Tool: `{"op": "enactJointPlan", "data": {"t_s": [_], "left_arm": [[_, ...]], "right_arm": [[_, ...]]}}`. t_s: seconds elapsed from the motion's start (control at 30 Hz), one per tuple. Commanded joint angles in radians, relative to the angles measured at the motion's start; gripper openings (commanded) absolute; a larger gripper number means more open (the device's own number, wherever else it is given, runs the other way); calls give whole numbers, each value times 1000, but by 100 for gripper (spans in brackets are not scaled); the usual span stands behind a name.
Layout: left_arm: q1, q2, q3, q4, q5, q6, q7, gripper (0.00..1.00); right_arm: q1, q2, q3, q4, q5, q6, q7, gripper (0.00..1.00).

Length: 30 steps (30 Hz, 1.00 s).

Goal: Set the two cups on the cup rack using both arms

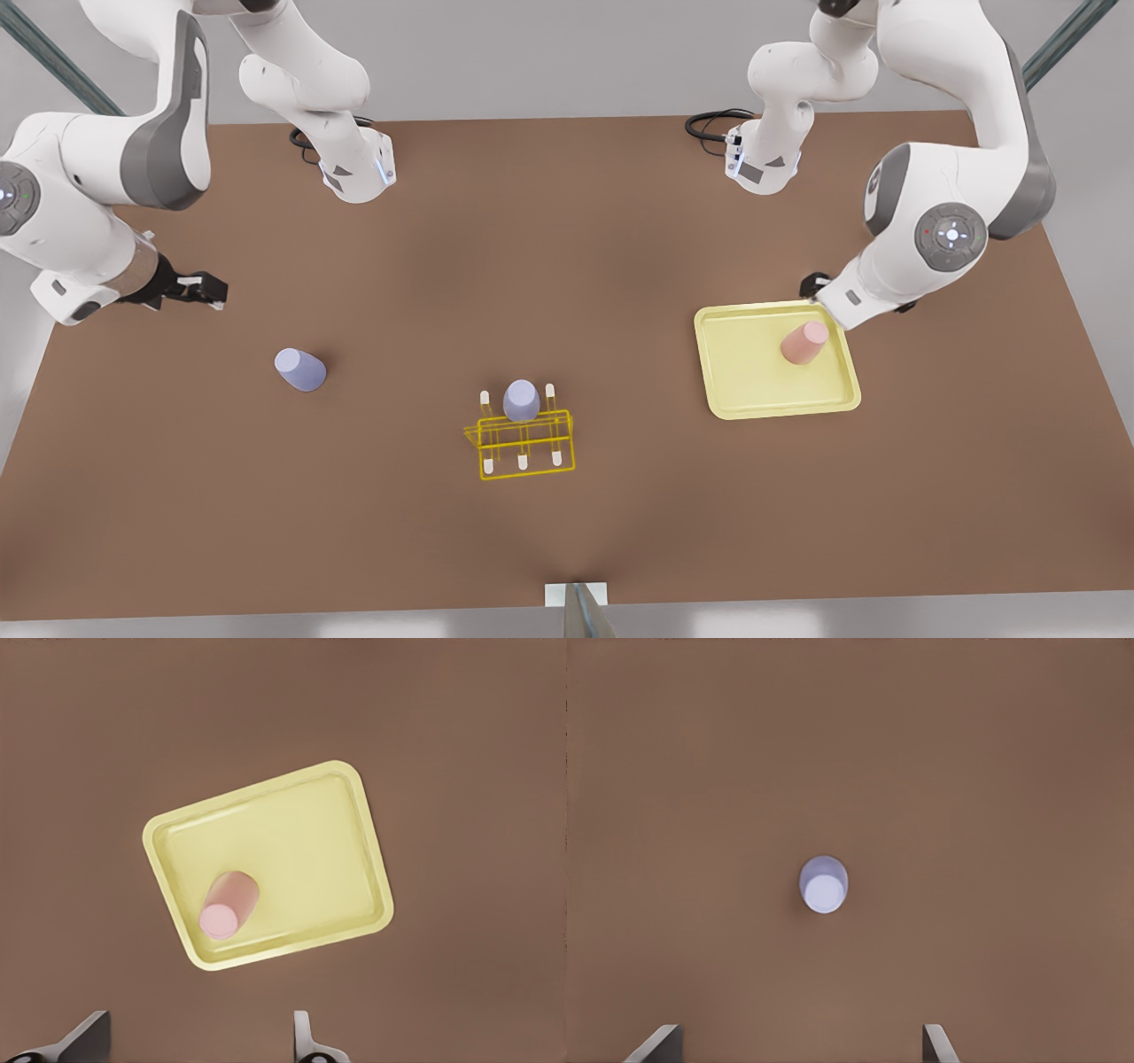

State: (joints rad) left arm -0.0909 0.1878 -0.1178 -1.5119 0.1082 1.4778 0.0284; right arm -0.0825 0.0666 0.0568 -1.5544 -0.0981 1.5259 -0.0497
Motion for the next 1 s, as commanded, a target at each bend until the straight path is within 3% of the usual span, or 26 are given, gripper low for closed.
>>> {"op": "enactJointPlan", "data": {"t_s": [0.0,0.1,0.17,0.3,0.5,0.7,0.8,0.97], "left_arm": [[-1,2,0,-1,-10,49,-25,100],[22,54,0,-5,-13,55,-27,100],[59,105,0,-5,-77,119,-24,100],[88,58,67,-307,-128,450,-22,100],[97,21,118,-521,-130,587,-22,100],[86,28,125,-676,-128,806,-22,100],[85,48,127,-705,-128,869,-24,100],[74,78,155,-752,-128,920,-24,100]], "right_arm": [[-11,-1,0,2,-2,43,-55,100],[-6,36,2,-59,-34,54,-79,100],[-14,136,2,-110,-32,266,-82,100],[-49,144,0,-366,-12,678,-85,100],[-48,249,5,-377,17,769,-90,100],[-51,259,5,-464,72,789,-145,100],[-65,246,5,-556,72,930,-211,100],[-65,260,5,-590,72,993,-225,100]]}}
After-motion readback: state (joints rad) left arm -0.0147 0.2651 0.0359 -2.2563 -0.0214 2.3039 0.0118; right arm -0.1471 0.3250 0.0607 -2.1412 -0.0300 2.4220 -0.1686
